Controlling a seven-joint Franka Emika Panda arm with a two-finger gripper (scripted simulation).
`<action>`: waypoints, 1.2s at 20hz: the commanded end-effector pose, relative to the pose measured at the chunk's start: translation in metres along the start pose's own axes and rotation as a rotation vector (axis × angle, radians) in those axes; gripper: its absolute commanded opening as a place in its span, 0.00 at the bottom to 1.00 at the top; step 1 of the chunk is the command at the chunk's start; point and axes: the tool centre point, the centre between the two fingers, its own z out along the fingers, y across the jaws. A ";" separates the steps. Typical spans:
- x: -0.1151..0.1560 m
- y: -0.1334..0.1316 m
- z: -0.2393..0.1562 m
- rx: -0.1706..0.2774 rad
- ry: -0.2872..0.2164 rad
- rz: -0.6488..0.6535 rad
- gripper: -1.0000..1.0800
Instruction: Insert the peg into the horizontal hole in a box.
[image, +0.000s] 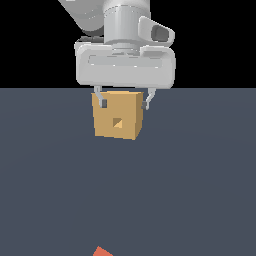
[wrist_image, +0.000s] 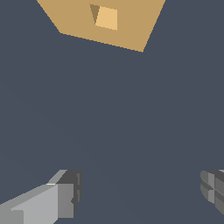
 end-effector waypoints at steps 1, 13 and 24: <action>0.000 0.000 0.000 0.000 0.000 0.000 0.96; -0.091 -0.004 0.026 -0.011 0.003 0.116 0.96; -0.266 -0.040 0.079 -0.033 0.013 0.346 0.96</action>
